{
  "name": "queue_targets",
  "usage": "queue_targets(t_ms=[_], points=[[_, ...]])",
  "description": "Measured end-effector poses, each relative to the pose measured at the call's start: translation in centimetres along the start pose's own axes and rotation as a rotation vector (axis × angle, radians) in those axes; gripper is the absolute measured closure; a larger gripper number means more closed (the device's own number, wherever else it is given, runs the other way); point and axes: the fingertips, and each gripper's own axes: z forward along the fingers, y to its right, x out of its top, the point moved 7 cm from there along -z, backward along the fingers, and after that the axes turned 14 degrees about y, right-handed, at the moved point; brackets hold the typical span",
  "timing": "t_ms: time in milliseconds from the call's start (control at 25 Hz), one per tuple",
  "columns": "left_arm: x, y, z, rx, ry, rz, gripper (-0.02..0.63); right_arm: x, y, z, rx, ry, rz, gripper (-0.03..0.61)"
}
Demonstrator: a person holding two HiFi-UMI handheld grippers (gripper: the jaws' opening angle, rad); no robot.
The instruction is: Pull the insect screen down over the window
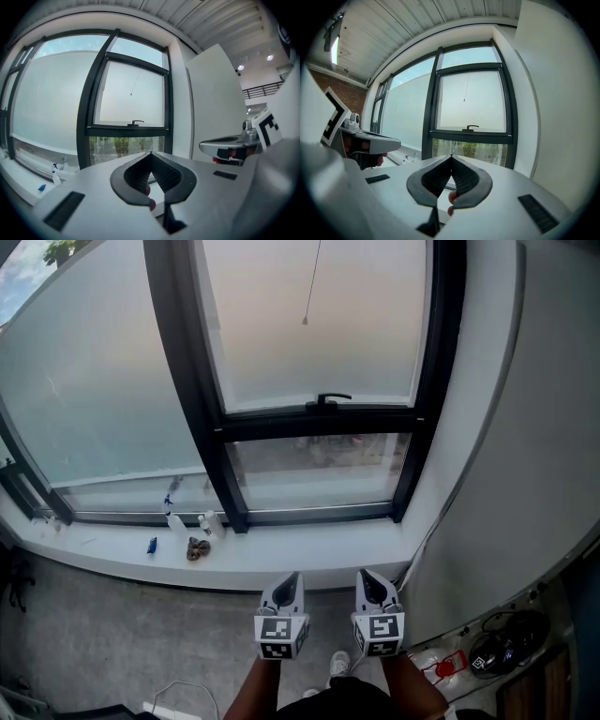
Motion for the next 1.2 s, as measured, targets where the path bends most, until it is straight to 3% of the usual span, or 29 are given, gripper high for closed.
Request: queue_targets(t_ms=[320,600,760,1200], points=[[0.8,-1.7,6.4,0.029,0.019,0.008,0.611,0.3,4.1,6.2,-0.001,0.041,0.038,0.575],[0.7,-2.2,11.6,0.039,0.025,-0.033,0.611,0.0,7.6,10.4,0.000,0.059,0.030,0.575],[0.7,-2.0,14.0,0.048,0.025,-0.028,0.612,-0.4,9.6,12.2,-0.001,0.059,0.086,0.575],[0.4,-3.1,17.8,0.082,0.042,-0.020,0.612,-1.1,11.5,16.1,0.021,0.044,0.097,0.575]])
